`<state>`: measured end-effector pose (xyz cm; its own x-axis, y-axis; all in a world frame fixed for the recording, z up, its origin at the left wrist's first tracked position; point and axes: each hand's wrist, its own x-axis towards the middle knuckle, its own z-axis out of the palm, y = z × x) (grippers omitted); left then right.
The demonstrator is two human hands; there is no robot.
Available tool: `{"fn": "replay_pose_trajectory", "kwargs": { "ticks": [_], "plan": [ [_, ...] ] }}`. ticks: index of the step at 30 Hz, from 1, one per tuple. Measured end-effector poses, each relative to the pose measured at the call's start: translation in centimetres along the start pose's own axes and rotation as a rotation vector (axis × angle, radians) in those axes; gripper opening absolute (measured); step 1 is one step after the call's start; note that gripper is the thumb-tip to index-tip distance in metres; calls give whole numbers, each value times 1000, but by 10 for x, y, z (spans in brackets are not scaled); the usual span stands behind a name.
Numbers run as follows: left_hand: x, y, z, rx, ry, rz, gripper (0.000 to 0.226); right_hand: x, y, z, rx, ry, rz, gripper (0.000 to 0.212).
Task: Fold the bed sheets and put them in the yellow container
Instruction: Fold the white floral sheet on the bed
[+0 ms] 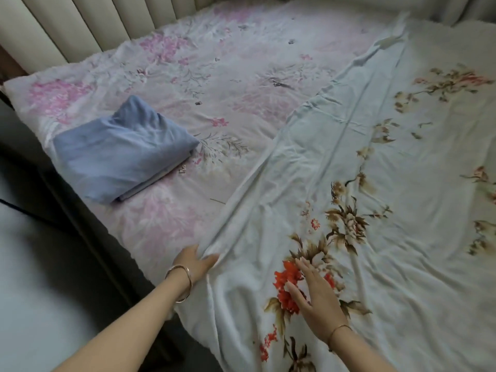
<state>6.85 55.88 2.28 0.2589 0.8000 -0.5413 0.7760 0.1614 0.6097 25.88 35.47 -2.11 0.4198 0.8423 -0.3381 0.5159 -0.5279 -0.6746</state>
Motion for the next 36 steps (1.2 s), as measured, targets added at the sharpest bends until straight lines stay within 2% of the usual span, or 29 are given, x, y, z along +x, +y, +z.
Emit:
{"fn": "replay_pose_trajectory", "kwargs": {
  "ticks": [4, 6, 9, 11, 14, 17, 18, 20, 21, 22, 24, 26, 31, 34, 36],
  "plan": [
    [-13, -24, -23, 170, 172, 58, 22, -36, -17, 14, 116, 23, 38, 83],
    [-19, -30, -25, 223, 262, 54, 30, -54, -13, 24, 116, 97, 56, 85],
    [-48, -38, 1, 476, 270, 129, 70, -97, 5, 44, 125, 164, 181, 78],
    [-75, -44, 32, 567, 173, 312, 76, -133, 16, 58, 148, 191, 259, 77],
    [-115, -45, 86, 665, -81, 603, 70, -178, 36, 62, 85, 221, 359, 80],
    [-163, -35, 152, 878, -375, 722, 65, -231, 73, 49, 32, 282, 529, 85],
    [-182, -33, 175, 926, -473, 752, 69, -253, 88, 44, 37, 332, 587, 86],
    [-211, -33, 212, 905, -615, 814, 98, -291, 115, 34, 61, 424, 681, 89],
    [-226, -35, 229, 880, -664, 820, 109, -312, 128, 29, 77, 454, 730, 91],
    [-238, -36, 244, 870, -691, 828, 106, -329, 141, 26, 105, 479, 767, 93],
    [-263, -40, 282, 902, -717, 830, 78, -369, 168, 20, 183, 547, 799, 97],
    [-283, -47, 311, 968, -716, 796, 70, -400, 191, 22, 277, 592, 812, 102],
    [-305, -55, 354, 1262, -570, 714, 91, -467, 244, 41, 579, 637, 813, 107],
    [-300, -45, 364, 1344, -614, 660, 105, -485, 267, 48, 767, 603, 841, 110],
    [-303, -42, 367, 1349, -626, 597, 109, -490, 280, 54, 932, 572, 870, 121]
  ]
}}
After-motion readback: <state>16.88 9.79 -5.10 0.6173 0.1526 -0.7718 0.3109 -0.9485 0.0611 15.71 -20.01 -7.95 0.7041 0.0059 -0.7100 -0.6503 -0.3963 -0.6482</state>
